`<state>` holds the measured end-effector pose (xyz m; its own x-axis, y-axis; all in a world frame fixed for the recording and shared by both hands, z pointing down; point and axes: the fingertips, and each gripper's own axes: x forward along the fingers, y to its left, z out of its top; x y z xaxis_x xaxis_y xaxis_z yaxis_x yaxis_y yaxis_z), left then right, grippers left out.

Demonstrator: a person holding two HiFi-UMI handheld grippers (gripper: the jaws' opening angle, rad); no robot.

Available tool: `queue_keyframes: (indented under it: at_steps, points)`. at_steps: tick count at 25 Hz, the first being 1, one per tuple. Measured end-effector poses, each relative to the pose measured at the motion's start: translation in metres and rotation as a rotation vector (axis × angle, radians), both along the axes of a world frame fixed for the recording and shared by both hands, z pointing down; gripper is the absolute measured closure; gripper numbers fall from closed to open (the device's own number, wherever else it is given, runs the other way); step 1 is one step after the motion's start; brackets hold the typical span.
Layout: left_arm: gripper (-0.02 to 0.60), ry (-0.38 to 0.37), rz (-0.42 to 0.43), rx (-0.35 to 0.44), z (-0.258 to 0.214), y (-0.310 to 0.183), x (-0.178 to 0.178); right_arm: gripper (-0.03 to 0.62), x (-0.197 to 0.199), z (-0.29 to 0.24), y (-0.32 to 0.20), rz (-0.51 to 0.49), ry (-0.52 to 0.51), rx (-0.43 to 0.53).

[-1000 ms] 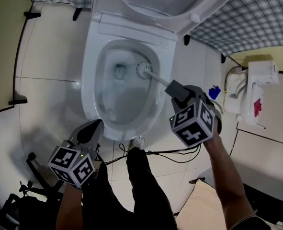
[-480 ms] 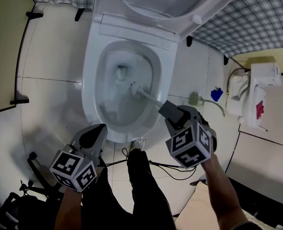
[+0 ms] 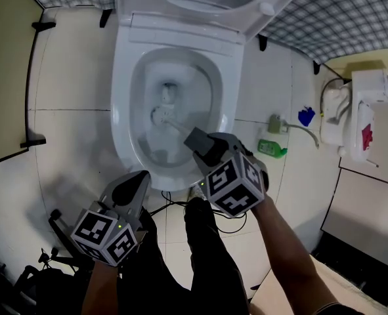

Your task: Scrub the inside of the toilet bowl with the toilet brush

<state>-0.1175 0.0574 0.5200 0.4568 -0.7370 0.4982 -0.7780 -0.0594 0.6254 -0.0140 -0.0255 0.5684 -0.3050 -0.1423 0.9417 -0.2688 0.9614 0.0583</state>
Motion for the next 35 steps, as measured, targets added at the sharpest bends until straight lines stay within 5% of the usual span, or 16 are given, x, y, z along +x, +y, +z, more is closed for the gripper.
queue_keyframes:
  at_steps: [9,15,25,35]
  points:
    - [0.574,0.008,0.001,0.004,-0.002,-0.001,0.005,0.405,0.011,-0.05,0.058,-0.283,-0.099,-0.15]
    - [0.574,0.006,0.008,-0.002,-0.001,0.0,0.008,0.407,0.041,-0.055,0.061,-0.455,0.062,-0.113]
    - [0.574,0.004,0.01,-0.01,0.003,0.004,0.007,0.408,0.033,0.001,-0.001,-0.413,0.21,0.076]
    - [0.574,0.007,0.0,-0.007,0.002,0.008,0.005,0.408,0.037,-0.03,0.015,-0.562,0.194,-0.029]
